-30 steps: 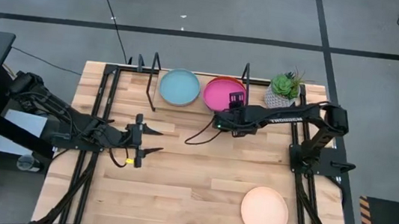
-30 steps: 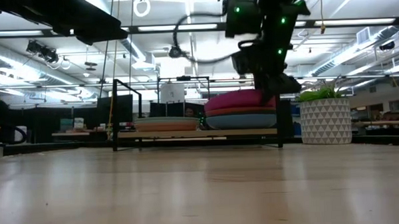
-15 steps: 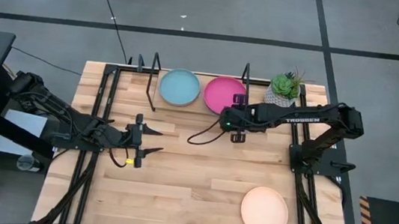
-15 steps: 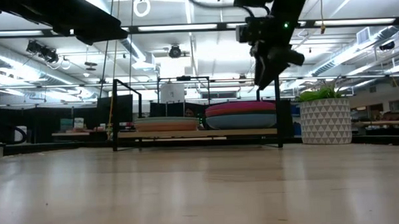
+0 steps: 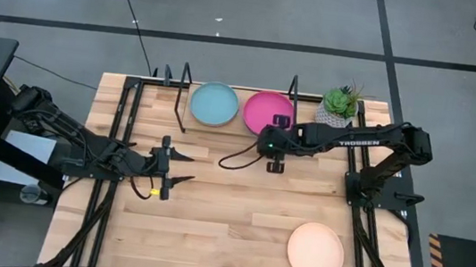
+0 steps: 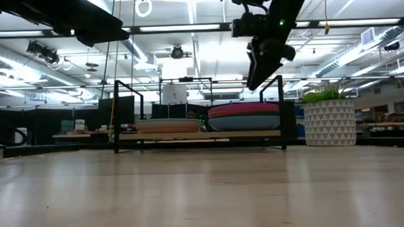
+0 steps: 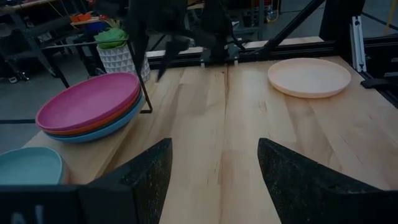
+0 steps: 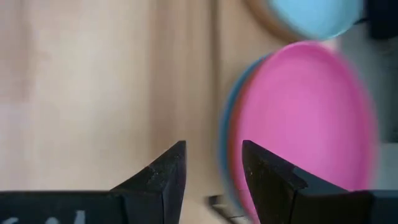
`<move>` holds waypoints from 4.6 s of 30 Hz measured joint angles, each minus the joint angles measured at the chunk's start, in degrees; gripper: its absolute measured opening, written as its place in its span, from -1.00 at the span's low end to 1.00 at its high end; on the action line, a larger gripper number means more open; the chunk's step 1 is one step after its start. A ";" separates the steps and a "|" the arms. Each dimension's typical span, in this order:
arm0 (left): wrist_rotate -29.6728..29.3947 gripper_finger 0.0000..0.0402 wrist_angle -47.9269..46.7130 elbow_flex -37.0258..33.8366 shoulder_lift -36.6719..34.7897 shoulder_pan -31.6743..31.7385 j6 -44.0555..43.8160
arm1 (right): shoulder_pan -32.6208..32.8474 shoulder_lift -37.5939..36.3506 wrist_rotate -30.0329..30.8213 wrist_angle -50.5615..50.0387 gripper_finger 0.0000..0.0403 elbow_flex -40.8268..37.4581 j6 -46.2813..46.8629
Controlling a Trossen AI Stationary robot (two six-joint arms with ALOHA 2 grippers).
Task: Place and stack plates onto a shelf
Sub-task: Stack the white plate on top of the blue plate on the shelf
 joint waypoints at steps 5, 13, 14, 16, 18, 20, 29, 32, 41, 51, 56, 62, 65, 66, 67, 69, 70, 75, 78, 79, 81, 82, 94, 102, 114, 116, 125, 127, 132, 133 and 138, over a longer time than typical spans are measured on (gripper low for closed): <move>0.00 0.21 -0.48 0.00 0.00 0.00 -1.15 | 1.65 0.00 -14.28 -5.79 -0.19 0.02 3.95; 0.00 0.21 -2.00 0.00 0.00 0.00 -2.49 | 12.87 0.08 -22.18 -8.89 -0.20 -2.38 3.35; 0.00 0.21 -2.41 0.00 0.00 0.00 -3.00 | 14.70 0.17 -21.96 -8.17 -0.20 -3.19 4.33; 0.00 0.21 -3.55 0.00 0.00 0.00 -3.73 | 18.48 0.28 -21.01 -7.64 -0.21 -4.85 7.03; 0.00 0.21 -4.46 0.02 0.00 0.00 -4.62 | 22.08 0.28 -20.10 -7.53 -0.23 -6.09 10.20; 0.00 0.21 -4.92 0.02 0.00 0.00 -4.89 | 25.28 0.28 -20.04 -7.70 -0.25 -7.24 13.35; 0.00 0.21 -4.83 0.02 0.00 0.00 -6.04 | 35.37 0.28 -20.54 -8.03 -0.32 -13.74 23.86; 0.00 0.21 -4.81 0.02 0.00 0.00 -6.04 | 36.87 0.28 -21.08 -8.22 -0.35 -16.45 27.12; -0.02 0.21 -4.77 0.02 0.00 0.04 -6.03 | 38.17 0.28 -22.29 -7.57 -0.47 -22.70 35.25; 5.70 0.21 0.23 0.03 0.46 0.05 -2.80 | 37.68 0.28 -25.01 -7.47 -0.92 -23.59 34.87; 6.21 0.21 4.14 0.11 6.57 0.16 -0.92 | 35.55 0.28 -25.70 -7.51 -0.89 -23.56 32.54; 6.03 0.21 11.68 0.09 16.59 0.70 6.85 | 30.39 0.28 -25.27 -6.28 -0.93 -23.56 26.77; 4.67 0.21 14.21 1.43 20.84 0.92 14.32 | 26.72 0.17 -24.27 -2.14 -0.93 -23.56 21.06; 3.33 0.21 13.98 2.29 21.94 0.92 16.39 | 25.20 0.17 -24.69 -0.29 -0.93 -23.56 19.24; 2.36 0.21 13.73 3.18 23.15 0.92 18.20 | 23.58 0.13 -25.40 1.49 -0.93 -23.56 17.73; 1.86 0.21 12.68 5.07 25.84 0.94 21.82 | 20.21 -0.03 -26.81 4.12 -0.93 -23.56 15.80; 1.83 0.21 12.35 5.90 27.22 0.92 23.43 | 18.50 -0.15 -27.64 4.86 -0.93 -23.51 15.24; 2.01 0.21 12.15 9.83 32.70 0.68 31.77 | 11.16 -0.31 -32.79 5.19 -0.93 -21.24 14.80; 2.95 0.21 12.02 11.52 35.22 0.29 36.35 | 8.15 -0.33 -37.05 5.53 -0.93 -20.00 14.65; 3.44 0.21 12.09 12.22 36.02 0.06 37.69 | 7.33 -0.33 -38.23 5.53 -0.93 -19.56 14.54; 3.59 0.21 12.13 13.45 37.51 -0.45 39.96 | 6.08 -0.35 -40.16 5.85 -0.93 -18.80 14.43; 3.70 0.21 12.41 14.18 38.46 -0.50 40.94 | 5.53 -0.35 -40.90 6.09 -0.93 -18.48 14.43; 3.63 0.21 20.11 19.93 48.90 0.28 57.19 | 2.25 -0.39 -41.83 10.77 -0.93 -16.08 20.30; 6.59 0.21 21.19 23.35 50.14 0.64 62.08 | 1.86 -0.39 -41.92 12.61 -0.92 -16.02 22.16; 11.57 0.07 22.12 23.59 51.53 2.79 68.02 | 1.71 -0.39 -43.07 16.58 -0.92 -16.02 22.64; 13.03 0.01 22.69 23.63 51.54 2.78 68.90 | 1.63 -0.39 -43.01 16.99 -0.92 -16.02 23.41; 14.45 -0.19 23.45 23.65 51.58 2.79 71.15 | 1.49 -0.39 -42.92 17.84 -0.92 -16.00 24.12; 14.54 -0.23 23.43 23.65 51.58 2.91 71.25 | 1.49 -0.39 -42.85 18.21 -0.92 -16.00 24.13; 14.58 -0.31 23.52 23.65 51.58 3.32 71.25 | 1.49 -0.39 -42.82 19.76 -0.92 -16.00 24.97; 14.60 -0.33 23.59 23.67 51.58 3.44 71.25 | 1.49 -0.39 -42.81 20.02 -0.92 -16.00 25.35; 15.97 -0.43 23.80 23.65 51.58 3.56 70.34 | 1.49 -0.39 -42.83 20.27 -0.92 -16.00 25.37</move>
